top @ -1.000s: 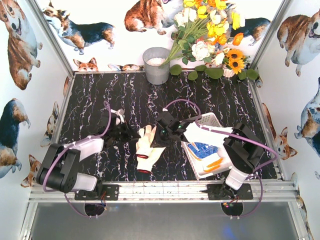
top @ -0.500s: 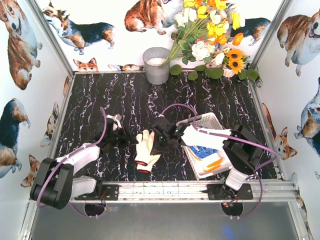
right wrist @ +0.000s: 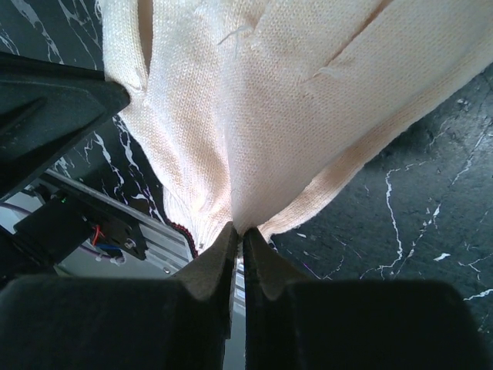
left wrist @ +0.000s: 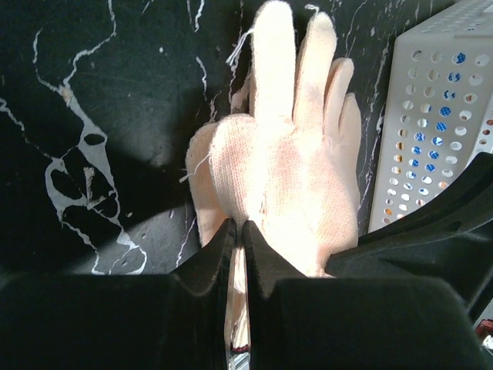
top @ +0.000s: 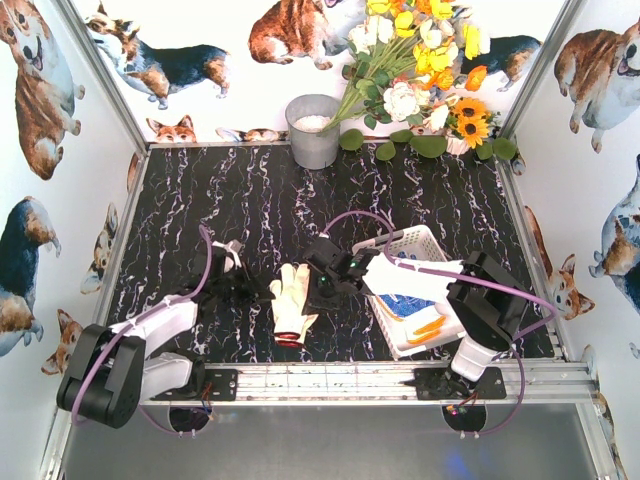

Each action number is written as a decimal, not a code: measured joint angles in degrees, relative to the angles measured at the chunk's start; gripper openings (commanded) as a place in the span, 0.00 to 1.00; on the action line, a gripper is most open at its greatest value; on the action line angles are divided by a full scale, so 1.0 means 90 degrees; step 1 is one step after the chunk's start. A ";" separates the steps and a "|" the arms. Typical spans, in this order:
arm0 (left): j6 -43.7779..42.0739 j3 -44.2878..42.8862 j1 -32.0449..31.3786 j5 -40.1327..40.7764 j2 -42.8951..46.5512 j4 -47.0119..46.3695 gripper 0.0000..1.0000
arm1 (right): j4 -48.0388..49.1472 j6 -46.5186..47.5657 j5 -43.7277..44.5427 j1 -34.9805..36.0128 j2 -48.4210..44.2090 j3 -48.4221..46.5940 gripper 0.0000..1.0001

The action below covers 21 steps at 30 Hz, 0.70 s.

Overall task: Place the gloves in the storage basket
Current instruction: Pair the glove with the glove.

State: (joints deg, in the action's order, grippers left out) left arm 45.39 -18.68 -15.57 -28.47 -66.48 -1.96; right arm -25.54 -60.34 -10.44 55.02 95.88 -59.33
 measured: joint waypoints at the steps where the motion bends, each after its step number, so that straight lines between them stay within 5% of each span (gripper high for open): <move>1: 0.0019 0.0046 0.0000 0.0000 0.0034 -0.0017 0.00 | 0.0002 -0.0002 0.0000 0.0012 0.0000 0.0010 0.00; 21: 0.0121 0.0282 -0.0015 0.0039 -0.0129 -0.0197 0.00 | -0.0002 -0.0143 0.0041 0.0095 0.0061 0.0112 0.01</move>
State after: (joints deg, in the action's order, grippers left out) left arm 46.48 -16.14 -15.70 -28.12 -67.64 -3.73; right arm -25.56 -61.63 -10.07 55.88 96.42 -58.33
